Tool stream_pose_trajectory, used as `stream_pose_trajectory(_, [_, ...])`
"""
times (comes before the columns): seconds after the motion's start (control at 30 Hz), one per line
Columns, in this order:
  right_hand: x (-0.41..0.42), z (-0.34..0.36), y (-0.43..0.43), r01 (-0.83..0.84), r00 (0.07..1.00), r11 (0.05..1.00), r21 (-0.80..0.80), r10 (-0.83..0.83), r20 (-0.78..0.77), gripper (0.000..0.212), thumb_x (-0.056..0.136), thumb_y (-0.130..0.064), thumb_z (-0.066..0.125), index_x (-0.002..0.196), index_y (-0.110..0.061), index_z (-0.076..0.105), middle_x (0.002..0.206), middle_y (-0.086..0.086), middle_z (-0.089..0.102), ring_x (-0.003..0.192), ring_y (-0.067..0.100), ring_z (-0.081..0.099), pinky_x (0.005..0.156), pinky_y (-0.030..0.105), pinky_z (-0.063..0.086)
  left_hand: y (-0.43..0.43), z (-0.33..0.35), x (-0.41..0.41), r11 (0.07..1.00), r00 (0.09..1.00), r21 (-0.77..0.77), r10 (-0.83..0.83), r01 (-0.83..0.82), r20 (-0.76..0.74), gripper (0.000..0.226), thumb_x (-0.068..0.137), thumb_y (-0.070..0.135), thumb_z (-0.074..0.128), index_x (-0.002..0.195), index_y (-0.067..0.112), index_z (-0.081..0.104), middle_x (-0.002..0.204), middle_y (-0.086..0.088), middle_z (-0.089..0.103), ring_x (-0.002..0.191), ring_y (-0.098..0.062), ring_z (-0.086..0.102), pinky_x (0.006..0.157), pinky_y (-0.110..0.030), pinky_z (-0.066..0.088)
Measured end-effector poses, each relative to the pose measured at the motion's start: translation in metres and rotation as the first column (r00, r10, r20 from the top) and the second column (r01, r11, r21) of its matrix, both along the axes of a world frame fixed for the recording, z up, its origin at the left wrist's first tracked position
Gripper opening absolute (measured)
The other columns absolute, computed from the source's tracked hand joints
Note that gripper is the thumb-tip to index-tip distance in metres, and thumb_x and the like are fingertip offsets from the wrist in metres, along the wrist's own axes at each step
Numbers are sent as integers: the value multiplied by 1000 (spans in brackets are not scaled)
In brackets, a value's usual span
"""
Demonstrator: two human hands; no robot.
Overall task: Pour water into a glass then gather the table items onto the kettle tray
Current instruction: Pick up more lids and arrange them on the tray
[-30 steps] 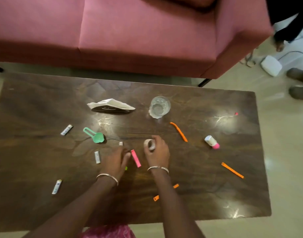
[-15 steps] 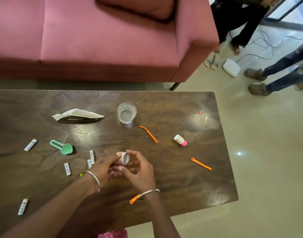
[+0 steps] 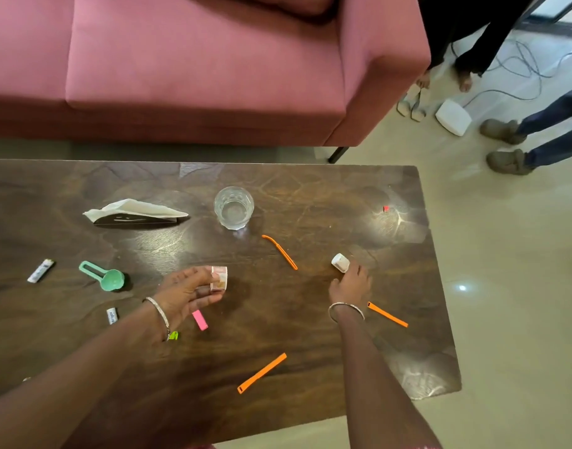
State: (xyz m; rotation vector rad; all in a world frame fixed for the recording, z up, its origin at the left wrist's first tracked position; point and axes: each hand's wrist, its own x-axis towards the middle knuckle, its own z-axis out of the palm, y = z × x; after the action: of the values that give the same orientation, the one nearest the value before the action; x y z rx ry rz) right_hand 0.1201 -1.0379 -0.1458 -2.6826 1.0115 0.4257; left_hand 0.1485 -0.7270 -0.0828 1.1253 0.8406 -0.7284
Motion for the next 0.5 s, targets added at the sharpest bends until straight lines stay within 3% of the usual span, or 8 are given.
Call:
stream_pose_trajectory(0.07, [2, -12, -9, -33, 998, 999, -3, 33, -46, 60, 88, -18, 65, 143, -18, 41, 135, 10, 50, 124, 33, 46, 94, 43, 45, 6, -5, 3, 1000, 1000, 4, -6, 6, 4, 11, 84, 0, 64, 95, 1, 64, 78, -16, 74, 69, -24, 73, 70, -35, 59])
stream_pose_trajectory(0.23, [-4, -23, 5, -14, 1000, 1000, 1, 14, 17, 42, 88, -23, 66, 126, -8, 55, 123, 16, 58, 116, 35, 50, 90, 42, 43, 21, -6, 1, 999, 999, 30, -16, 15, 34, 11, 88, 2, 59, 96, 7, 65, 75, -14, 73, 71, -27, 71, 71, -36, 58])
stream_pose_trajectory(0.37, [-18, -10, 50, 17, 981, 987, 161, -47, 187, 40, 85, -17, 68, 122, -5, 56, 117, 16, 61, 108, 36, 55, 89, 40, 42, 32, 3, -5, 998, 998, 47, -39, 37, 41, 20, 91, 4, 55, 101, 14, 70, 73, -12, 70, 71, -26, 65, 70, -36, 58])
stream_pose_trajectory(0.5, [-35, 20, 110, 54, 922, 949, 311, -167, 349, 34, 78, -12, 72, 106, -12, 53, 104, 8, 62, 93, 30, 60, 75, 36, 46, 48, 17, -13, 999, 999, 42, 32, -32, 7, 13, 92, 7, 56, 97, 8, 68, 71, -14, 68, 65, -25, 68, 61, -33, 61])
